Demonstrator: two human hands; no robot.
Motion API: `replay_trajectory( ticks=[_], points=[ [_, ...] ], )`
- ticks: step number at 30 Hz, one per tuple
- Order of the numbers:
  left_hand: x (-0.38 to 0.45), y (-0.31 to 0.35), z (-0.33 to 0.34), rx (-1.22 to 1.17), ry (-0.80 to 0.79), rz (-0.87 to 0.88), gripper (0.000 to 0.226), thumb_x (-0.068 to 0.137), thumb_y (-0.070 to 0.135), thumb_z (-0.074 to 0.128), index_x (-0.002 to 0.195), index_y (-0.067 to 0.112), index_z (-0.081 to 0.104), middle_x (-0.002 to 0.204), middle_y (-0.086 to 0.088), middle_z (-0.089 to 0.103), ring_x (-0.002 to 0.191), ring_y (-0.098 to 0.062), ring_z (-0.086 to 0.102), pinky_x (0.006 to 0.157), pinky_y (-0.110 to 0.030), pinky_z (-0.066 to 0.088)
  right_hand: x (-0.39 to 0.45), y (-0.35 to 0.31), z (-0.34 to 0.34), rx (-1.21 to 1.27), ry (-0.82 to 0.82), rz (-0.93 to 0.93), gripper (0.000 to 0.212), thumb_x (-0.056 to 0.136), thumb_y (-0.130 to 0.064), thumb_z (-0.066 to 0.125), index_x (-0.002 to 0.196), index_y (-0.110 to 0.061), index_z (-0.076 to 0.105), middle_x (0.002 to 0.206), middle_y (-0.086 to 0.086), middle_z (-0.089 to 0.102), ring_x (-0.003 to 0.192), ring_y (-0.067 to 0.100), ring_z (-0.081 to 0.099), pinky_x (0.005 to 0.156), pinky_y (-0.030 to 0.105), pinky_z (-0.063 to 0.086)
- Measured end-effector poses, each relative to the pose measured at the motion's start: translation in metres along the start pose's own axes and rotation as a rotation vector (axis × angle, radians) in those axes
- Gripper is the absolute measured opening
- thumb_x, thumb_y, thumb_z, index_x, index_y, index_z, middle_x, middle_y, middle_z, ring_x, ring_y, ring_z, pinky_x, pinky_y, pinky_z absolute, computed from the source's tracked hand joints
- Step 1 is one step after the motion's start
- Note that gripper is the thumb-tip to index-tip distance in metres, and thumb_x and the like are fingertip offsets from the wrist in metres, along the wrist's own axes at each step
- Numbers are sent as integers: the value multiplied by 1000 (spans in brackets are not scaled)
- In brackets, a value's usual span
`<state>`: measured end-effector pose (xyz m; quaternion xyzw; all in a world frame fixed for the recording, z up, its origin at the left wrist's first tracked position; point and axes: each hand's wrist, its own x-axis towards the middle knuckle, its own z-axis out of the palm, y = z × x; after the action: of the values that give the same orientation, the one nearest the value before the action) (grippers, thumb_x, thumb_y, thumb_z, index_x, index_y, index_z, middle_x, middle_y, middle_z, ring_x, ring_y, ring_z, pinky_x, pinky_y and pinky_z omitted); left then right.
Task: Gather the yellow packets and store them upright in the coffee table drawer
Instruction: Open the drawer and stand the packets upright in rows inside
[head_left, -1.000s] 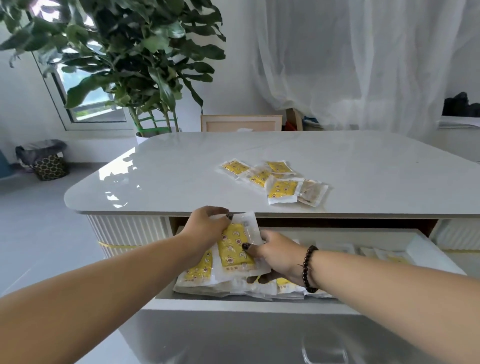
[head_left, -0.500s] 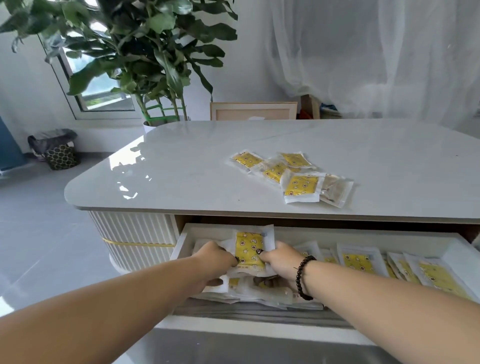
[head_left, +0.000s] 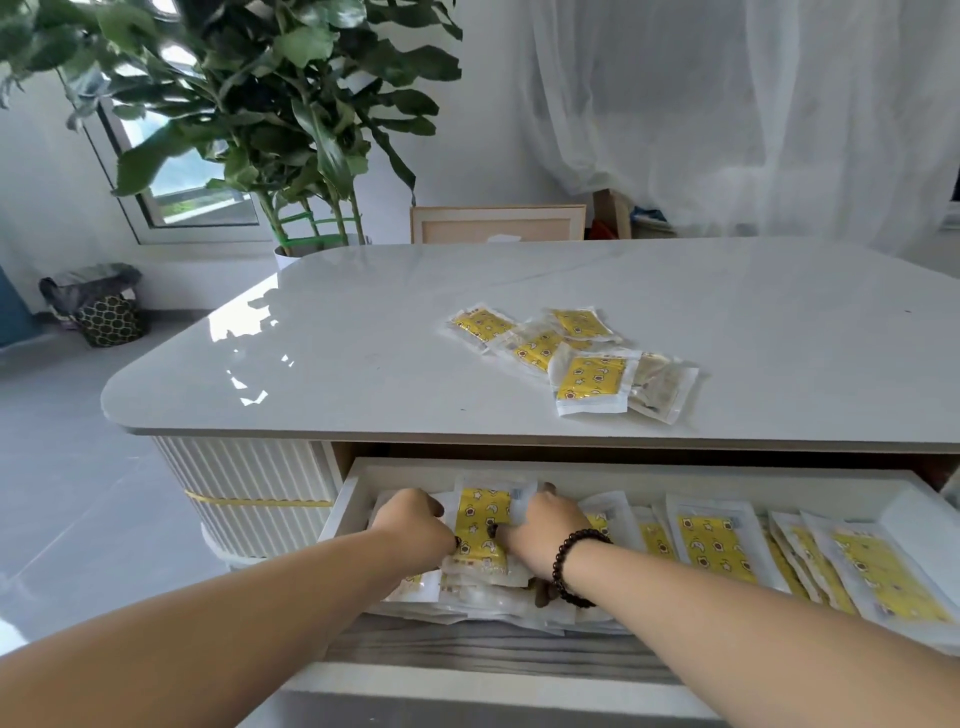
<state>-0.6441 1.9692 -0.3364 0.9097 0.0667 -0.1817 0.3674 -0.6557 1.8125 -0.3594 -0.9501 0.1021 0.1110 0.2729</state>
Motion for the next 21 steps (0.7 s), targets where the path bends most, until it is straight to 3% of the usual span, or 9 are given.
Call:
replay_trajectory(
  ticks=[2, 6, 8, 10, 12, 14, 16, 19, 21],
  points=[
    [-5, 3, -4, 46, 15, 34, 56, 84, 4, 63, 138, 6, 47, 116, -10, 60, 93, -22, 64, 84, -34, 58, -4, 0, -3, -25, 1, -1, 51, 83, -40, 50, 118, -3, 53, 78, 0, 54, 59, 14, 53, 42, 22, 33],
    [-23, 10, -15, 270, 74, 203, 51, 89, 11, 58, 138, 9, 44, 123, -5, 56, 87, -14, 56, 72, -23, 52, -19, -3, -19, -34, -22, 20, 63, 88, -34, 53, 137, -5, 25, 94, 5, 59, 64, 16, 54, 46, 25, 39],
    [-28, 13, -18, 314, 83, 246, 47, 89, 11, 56, 135, 10, 47, 114, -2, 57, 83, -12, 55, 64, -16, 48, -27, -6, -31, -96, -23, -8, 56, 89, -30, 52, 133, -3, 32, 90, 6, 58, 73, 20, 57, 48, 25, 38],
    [-37, 18, -21, 317, 89, 277, 44, 89, 11, 54, 133, 11, 49, 109, 1, 58, 80, -10, 55, 58, -12, 44, -35, -8, -46, -140, -40, -34, 33, 90, -32, 53, 110, -6, 52, 77, 3, 54, 74, 22, 57, 47, 24, 39],
    [-46, 24, -23, 310, 87, 305, 41, 89, 11, 54, 130, 12, 51, 111, 0, 60, 81, -10, 56, 58, -14, 45, -44, -9, -63, -155, -53, -51, 17, 89, -26, 54, 87, -9, 56, 78, 4, 58, 73, 22, 59, 52, 25, 48],
    [-53, 31, -24, 294, 90, 327, 40, 88, 11, 54, 128, 12, 52, 111, 0, 62, 84, -12, 58, 62, -17, 48, -53, -10, -79, -178, -66, -56, 14, 87, -10, 51, 94, -5, 61, 94, 9, 66, 72, 22, 58, 58, 27, 49],
    [-60, 39, -26, 298, 100, 355, 40, 88, 11, 54, 128, 11, 54, 111, -1, 63, 87, -12, 58, 65, -17, 48, -63, -9, -95, -174, -38, -63, 29, 84, -3, 47, 107, -2, 65, 106, 14, 69, 70, 20, 54, 59, 28, 46],
    [-72, 52, -30, 301, 132, 391, 39, 89, 13, 54, 128, 12, 54, 121, -2, 60, 97, -15, 57, 70, -17, 45, -75, -8, -118, -152, 41, -93, 29, 84, -2, 48, 104, 0, 69, 101, 17, 71, 71, 23, 64, 60, 28, 52],
    [-79, 63, -35, 285, 148, 415, 36, 90, 14, 54, 125, 12, 56, 121, -4, 60, 98, -16, 56, 76, -21, 46, -80, -5, -134, -130, 113, -99, 26, 84, -3, 48, 97, -2, 70, 96, 15, 71, 82, 26, 70, 65, 30, 57]
  ],
)
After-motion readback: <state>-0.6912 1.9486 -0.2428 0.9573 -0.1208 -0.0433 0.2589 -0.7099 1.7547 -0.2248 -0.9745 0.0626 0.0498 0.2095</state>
